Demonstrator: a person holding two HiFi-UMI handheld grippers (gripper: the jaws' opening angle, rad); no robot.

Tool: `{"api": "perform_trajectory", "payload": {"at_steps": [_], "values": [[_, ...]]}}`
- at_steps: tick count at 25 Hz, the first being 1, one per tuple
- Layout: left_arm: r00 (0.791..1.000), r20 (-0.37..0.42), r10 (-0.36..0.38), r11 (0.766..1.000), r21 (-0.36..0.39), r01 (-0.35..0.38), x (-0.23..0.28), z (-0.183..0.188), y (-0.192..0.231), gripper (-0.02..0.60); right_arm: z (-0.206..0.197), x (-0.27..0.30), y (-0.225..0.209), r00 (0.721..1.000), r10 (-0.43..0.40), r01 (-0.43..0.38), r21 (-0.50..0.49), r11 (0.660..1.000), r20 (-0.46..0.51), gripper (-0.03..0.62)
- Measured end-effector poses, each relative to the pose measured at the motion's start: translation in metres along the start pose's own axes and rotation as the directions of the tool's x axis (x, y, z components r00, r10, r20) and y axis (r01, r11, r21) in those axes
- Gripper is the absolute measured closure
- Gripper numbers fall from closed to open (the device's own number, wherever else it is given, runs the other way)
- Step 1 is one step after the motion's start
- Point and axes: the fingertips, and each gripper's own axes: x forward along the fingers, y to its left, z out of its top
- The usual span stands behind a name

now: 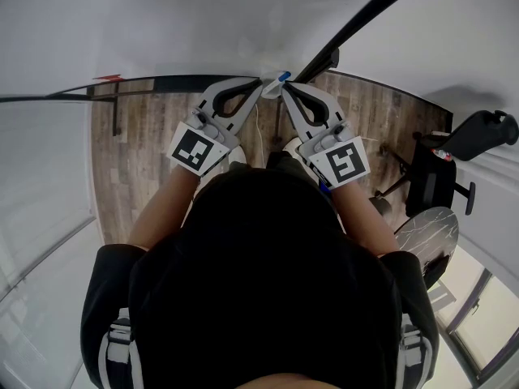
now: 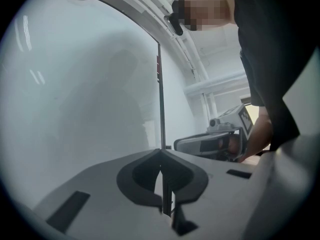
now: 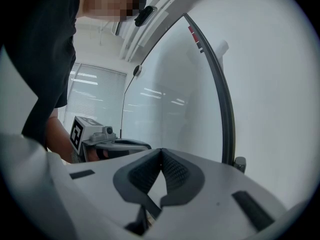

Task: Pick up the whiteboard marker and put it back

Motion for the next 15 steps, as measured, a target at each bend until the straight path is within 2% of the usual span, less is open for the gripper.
{"api": "perform_trajectory", "payload": {"at_steps": [15], "values": [[1.000,-0.006,0.001,1.000,-0.009,-0.001,0.0037,-0.0022,-0.0034,0.578,-0.0008,-0.0017,-0.0017,1.000,0.013,-0.013,0.013,1.000,0.008,0.594]]}}
